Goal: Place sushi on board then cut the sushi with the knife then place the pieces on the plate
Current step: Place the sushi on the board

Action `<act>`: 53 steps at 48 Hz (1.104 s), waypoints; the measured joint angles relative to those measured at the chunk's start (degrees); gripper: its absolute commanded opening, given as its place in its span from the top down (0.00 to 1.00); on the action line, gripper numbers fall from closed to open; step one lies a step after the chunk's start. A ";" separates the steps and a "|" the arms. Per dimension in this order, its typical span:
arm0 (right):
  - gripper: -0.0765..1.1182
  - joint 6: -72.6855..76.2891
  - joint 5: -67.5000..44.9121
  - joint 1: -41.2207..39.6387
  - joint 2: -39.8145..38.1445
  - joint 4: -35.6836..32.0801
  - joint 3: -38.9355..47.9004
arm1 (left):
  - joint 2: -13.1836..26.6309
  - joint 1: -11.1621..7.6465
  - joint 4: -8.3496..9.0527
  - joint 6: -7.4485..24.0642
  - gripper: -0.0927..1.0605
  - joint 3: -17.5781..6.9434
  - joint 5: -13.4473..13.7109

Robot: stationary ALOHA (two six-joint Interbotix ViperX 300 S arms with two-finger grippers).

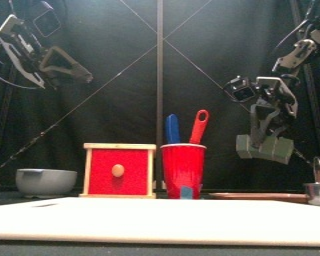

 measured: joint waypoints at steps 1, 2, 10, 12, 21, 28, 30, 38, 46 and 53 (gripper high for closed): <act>0.41 2.64 -0.09 1.14 0.00 -0.97 0.00 | 0.00 0.00 0.00 0.00 0.93 0.00 0.00; 0.41 4.83 -0.35 2.72 0.00 -1.76 0.00 | 0.00 0.00 0.00 0.00 0.93 0.00 0.09; 0.41 22.94 -2.20 12.57 1.93 -9.14 -0.62 | 0.00 0.00 -0.09 0.00 0.93 0.00 0.00; 0.41 28.48 -2.55 15.12 3.08 -11.60 -1.05 | 0.00 0.00 -0.09 0.00 0.93 0.00 0.00; 0.41 49.75 -1.93 23.64 9.93 -22.24 -5.62 | 0.00 0.00 -0.09 0.00 0.93 0.00 0.00; 0.41 64.78 2.90 28.39 15.91 -29.53 -11.07 | 0.00 0.00 -0.09 0.00 0.93 0.00 0.00; 0.41 68.38 4.48 29.44 17.23 -30.76 -12.22 | 0.00 0.00 -0.09 0.00 0.93 0.00 0.00; 0.41 81.30 10.02 31.64 22.50 -34.01 -16.96 | 0.00 0.00 -0.26 -0.09 0.93 0.00 0.00; 0.41 89.82 14.85 32.87 28.48 -35.16 -22.15 | 0.00 0.00 -0.26 0.09 0.93 0.09 0.09; 0.41 92.55 18.81 33.93 34.01 -34.54 -28.30 | 0.00 0.00 -0.35 0.18 0.93 0.00 0.09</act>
